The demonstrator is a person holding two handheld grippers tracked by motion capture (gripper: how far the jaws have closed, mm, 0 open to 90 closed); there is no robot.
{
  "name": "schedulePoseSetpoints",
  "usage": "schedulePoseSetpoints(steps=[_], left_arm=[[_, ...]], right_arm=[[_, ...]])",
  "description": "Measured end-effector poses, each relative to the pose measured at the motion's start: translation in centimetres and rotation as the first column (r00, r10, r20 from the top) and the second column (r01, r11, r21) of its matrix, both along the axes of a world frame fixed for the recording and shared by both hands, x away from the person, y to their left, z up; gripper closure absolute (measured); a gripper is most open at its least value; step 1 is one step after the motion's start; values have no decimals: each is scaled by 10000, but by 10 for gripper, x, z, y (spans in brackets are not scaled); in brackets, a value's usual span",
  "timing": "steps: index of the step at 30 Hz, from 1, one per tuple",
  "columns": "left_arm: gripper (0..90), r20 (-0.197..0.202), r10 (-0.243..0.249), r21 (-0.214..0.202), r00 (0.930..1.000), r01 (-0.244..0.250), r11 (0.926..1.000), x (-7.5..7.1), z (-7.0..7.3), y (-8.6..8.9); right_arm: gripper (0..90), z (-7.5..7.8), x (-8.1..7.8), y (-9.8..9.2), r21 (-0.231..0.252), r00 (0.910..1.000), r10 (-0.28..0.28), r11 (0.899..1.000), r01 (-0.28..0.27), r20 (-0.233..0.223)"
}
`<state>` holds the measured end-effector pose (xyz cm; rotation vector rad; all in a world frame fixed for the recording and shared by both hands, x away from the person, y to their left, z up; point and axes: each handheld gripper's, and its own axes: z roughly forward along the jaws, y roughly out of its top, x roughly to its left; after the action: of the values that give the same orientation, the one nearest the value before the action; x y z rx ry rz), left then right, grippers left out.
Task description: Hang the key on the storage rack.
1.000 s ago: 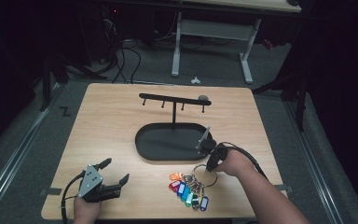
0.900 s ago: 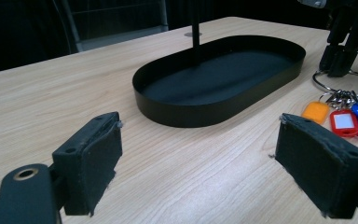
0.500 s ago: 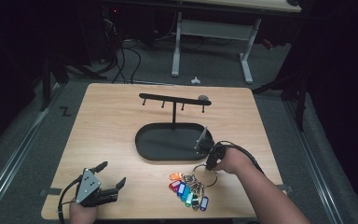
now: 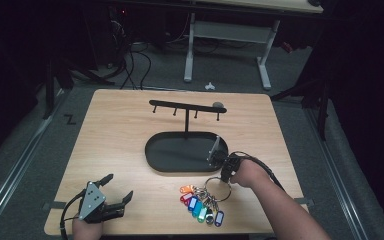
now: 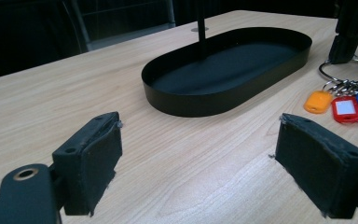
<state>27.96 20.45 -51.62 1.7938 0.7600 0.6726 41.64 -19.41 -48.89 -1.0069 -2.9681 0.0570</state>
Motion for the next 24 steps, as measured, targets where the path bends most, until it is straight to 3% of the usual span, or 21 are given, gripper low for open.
schedulePoseSetpoints(steps=[3, 10, 16, 24], left_arm=[[150, 26, -37, 46, 10000, 37, 10000, 0, 0, 0], [150, 17, -56, 0, 10000, 56, 10000, 1, -1, -1], [150, -56, -49, 8, 10000, 49, 10000, 0, -1, 0], [150, -118, -115, -11, 9999, 115, 9999, 1, -2, -1]], right_arm=[[867, 0, -1, 2, -217, 9998, 64, 9997, -60, 173], [869, 21, -3, 5, 240, 9996, -104, 9997, 98, 259], [871, 46, -8, 5, 954, 9992, -384, 9948, 368, 142], [874, 84, -17, 8, 1243, 9994, -220, 9921, 184, 278]])
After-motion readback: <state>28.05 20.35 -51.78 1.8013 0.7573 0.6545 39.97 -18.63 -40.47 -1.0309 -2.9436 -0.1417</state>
